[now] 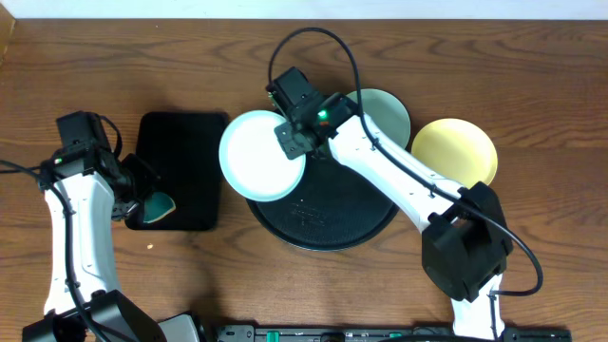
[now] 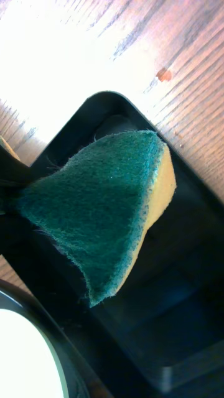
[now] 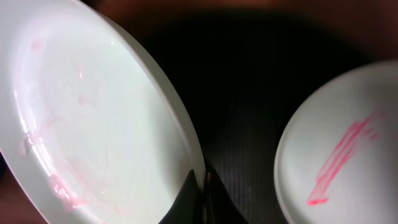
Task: Clean dirty plates on tray and stack at the side
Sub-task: 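Lift the pale green plate with the right gripper and tilt it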
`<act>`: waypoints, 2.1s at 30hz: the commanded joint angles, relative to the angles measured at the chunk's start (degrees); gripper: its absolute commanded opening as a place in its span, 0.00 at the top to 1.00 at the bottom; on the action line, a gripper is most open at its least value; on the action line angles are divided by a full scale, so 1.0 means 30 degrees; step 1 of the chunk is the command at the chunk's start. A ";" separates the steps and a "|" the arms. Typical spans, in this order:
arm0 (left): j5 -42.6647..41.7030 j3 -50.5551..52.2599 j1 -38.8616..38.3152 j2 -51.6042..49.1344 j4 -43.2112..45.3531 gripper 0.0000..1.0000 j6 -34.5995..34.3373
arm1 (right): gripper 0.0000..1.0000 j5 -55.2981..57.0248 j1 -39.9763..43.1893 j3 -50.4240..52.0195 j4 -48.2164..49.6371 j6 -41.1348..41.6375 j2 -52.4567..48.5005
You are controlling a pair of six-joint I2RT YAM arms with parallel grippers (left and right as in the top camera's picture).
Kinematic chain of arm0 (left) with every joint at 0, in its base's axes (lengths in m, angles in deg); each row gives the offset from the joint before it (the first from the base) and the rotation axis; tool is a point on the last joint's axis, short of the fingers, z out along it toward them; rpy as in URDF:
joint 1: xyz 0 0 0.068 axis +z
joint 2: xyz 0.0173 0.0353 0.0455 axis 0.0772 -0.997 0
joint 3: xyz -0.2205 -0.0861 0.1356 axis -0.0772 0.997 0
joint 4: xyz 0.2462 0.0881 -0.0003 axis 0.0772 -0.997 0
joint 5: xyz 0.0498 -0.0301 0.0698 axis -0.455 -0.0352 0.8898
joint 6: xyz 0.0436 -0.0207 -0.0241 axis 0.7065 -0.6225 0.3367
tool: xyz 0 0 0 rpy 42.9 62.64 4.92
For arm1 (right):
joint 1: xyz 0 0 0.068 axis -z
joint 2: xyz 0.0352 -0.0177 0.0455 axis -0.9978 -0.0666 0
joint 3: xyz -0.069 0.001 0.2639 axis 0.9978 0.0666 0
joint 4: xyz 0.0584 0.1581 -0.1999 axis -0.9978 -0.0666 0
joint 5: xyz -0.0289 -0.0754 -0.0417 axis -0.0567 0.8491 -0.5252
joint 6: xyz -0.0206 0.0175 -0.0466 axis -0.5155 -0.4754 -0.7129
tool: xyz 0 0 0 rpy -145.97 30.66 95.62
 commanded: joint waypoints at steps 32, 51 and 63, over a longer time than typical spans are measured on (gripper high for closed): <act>-0.0386 -0.0153 0.0321 0.0007 0.0175 0.93 0.0342 | 0.99 0.7111 -0.3541 -0.1450 1.5183 -0.9231 -0.3089; -0.0386 -0.0153 0.0321 0.0007 0.0168 0.93 0.0342 | 0.99 0.7169 -0.3665 -0.1450 2.0422 -1.6283 -0.3089; -0.0386 -0.0153 0.0321 0.0007 0.0175 0.93 0.0342 | 0.99 0.7395 -0.3665 -0.1450 2.0210 -1.5453 -0.3089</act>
